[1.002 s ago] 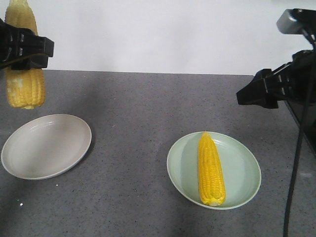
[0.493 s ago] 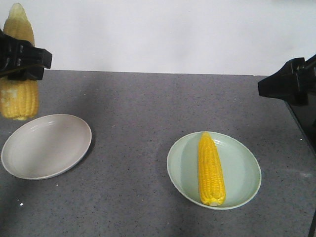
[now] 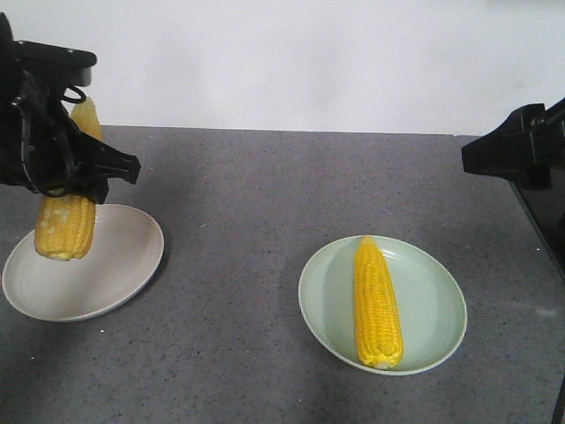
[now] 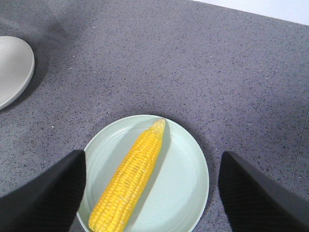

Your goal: Distribute corn equally

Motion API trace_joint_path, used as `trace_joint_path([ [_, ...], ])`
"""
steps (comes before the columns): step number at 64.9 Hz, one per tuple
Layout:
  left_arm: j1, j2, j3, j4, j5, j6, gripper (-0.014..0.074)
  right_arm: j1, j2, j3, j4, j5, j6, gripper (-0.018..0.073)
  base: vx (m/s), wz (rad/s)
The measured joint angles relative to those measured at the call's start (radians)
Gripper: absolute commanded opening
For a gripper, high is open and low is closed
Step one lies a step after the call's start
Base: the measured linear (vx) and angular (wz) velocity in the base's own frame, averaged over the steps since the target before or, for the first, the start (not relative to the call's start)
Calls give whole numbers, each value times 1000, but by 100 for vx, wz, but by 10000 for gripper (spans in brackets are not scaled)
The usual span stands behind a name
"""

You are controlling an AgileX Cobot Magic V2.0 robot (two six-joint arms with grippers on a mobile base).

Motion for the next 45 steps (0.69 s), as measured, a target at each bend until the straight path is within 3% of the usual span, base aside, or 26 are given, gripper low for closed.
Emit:
trace_joint_path([
  [22, 69, 137, 0, 22, -1, 9, 72, 0, 0, 0, 0, 1, 0, 545, 0, 0],
  [45, 104, 237, 0, -61, -5, 72, 78, 0, 0, 0, 0, 1, 0, 545, 0, 0],
])
